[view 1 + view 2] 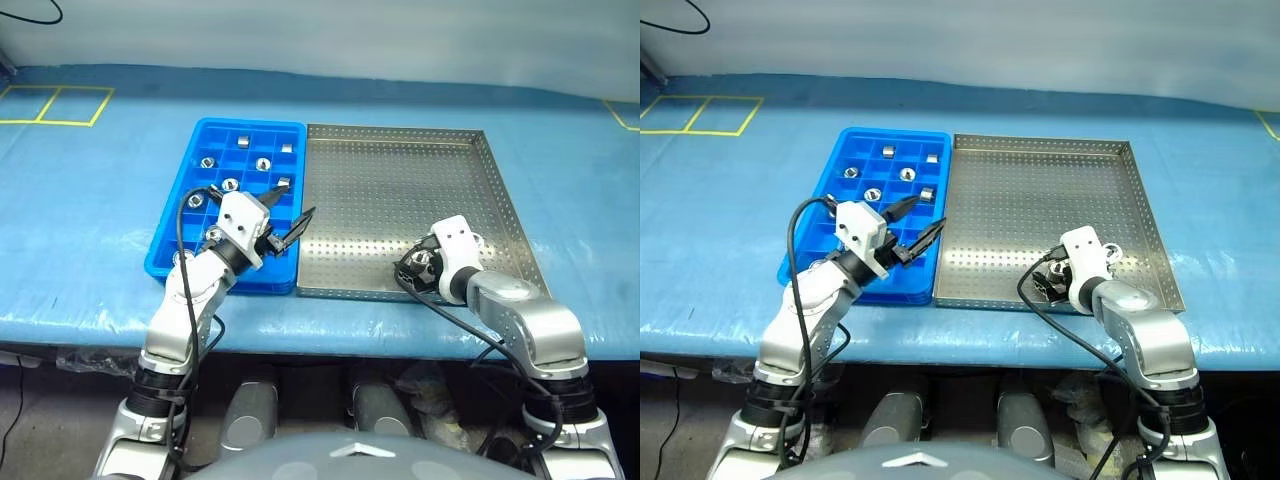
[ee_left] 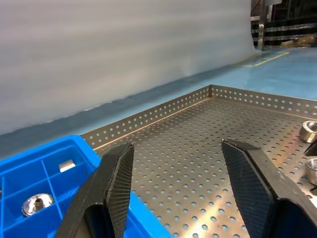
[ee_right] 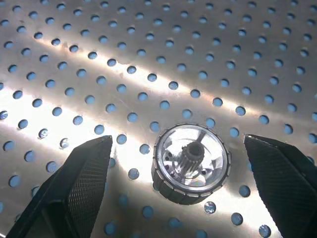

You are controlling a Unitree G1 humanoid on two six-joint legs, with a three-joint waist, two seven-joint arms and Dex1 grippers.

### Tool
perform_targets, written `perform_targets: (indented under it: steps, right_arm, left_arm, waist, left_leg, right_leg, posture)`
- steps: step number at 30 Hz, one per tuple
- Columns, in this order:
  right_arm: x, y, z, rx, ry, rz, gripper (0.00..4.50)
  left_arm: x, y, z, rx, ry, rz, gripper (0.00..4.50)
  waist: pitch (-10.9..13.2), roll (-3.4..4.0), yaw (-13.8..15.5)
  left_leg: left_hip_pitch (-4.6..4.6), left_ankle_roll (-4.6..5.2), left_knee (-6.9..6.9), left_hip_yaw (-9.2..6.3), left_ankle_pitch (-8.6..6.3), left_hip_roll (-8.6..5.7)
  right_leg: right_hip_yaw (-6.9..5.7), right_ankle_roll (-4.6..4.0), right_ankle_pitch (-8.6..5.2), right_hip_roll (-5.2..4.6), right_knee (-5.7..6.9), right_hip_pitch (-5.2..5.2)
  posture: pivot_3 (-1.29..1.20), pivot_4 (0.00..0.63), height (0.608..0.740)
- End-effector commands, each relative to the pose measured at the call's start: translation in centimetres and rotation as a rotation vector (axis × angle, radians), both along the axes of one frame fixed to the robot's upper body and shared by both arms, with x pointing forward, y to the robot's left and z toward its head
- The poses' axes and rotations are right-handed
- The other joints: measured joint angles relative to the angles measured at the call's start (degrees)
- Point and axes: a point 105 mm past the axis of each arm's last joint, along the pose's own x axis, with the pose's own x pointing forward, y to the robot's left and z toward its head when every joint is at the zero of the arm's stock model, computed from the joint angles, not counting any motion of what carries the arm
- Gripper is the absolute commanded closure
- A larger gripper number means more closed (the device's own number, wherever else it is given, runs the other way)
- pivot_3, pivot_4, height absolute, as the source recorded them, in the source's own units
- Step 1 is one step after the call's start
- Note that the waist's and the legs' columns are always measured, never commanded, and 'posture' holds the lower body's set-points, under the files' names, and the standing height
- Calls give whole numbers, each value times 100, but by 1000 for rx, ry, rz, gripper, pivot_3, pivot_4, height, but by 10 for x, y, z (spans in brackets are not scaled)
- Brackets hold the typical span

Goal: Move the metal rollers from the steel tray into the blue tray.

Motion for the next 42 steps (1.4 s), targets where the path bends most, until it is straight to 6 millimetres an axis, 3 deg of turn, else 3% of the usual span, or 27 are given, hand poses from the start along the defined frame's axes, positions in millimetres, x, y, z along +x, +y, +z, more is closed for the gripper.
perform_targets:
  steps: [1,5,7,11,16,26,32,42]
  right_arm:
    - [0,11,-3,67,36,43,858]
    - [12,27,11,89,-31,117,2199]
    - [25,37,27,90,-136,155,2765]
    - [55,58,67,121,-363,173,2765]
    - [70,87,93,190,-479,253,2765]
    - [83,120,96,203,-506,347,2765]
    - [102,113,84,110,-476,239,2765]
    - [110,105,72,84,-439,164,2765]
  left_arm:
    - [-11,6,23,-43,-86,-7,1419]
    - [-22,17,22,-44,-76,15,1419]
    - [-25,22,21,-42,-75,47,1419]
    - [-33,31,22,-52,-83,120,1419]
    - [-41,44,24,-77,-93,223,1419]
    - [-49,53,21,-80,-84,300,1419]
    - [-48,53,18,-63,-73,294,1419]
    - [-46,53,13,-50,-53,296,1419]
  waist:
    - [0,0,34]
    - [0,0,59]
    - [2,1,118]
    - [7,5,268]
    - [7,3,613]
    - [9,6,1440]
    - [9,6,1826]
    - [9,6,2326]
  left_leg:
    - [0,1,-1,0,0,0]
    - [-1,2,-7,0,-1,1]
    - [0,2,-7,0,-1,1]
    - [1,2,-4,0,0,2]
    - [-2,1,-15,-14,0,1]
    - [-5,-4,-26,-16,0,0]
    - [-15,-16,-29,-8,-2,2]
    - [-48,-35,-68,6,1,7]
  right_leg:
    - [0,0,0,0,-1,0]
    - [-1,0,0,0,-3,-3]
    - [-1,0,0,0,-3,-4]
    - [-4,1,0,1,2,-5]
    - [-14,-5,-2,2,-2,-8]
    - [-20,-15,-8,6,-4,-18]
    - [-19,-15,-8,6,-4,-37]
    - [-18,-25,-13,10,-3,-95]
  posture:
    - [160,150,740]
    - [232,150,740]
    - [289,150,740]
    - [384,150,740]
    - [477,150,740]
    - [518,150,740]
    - [517,150,740]
    - [515,150,740]
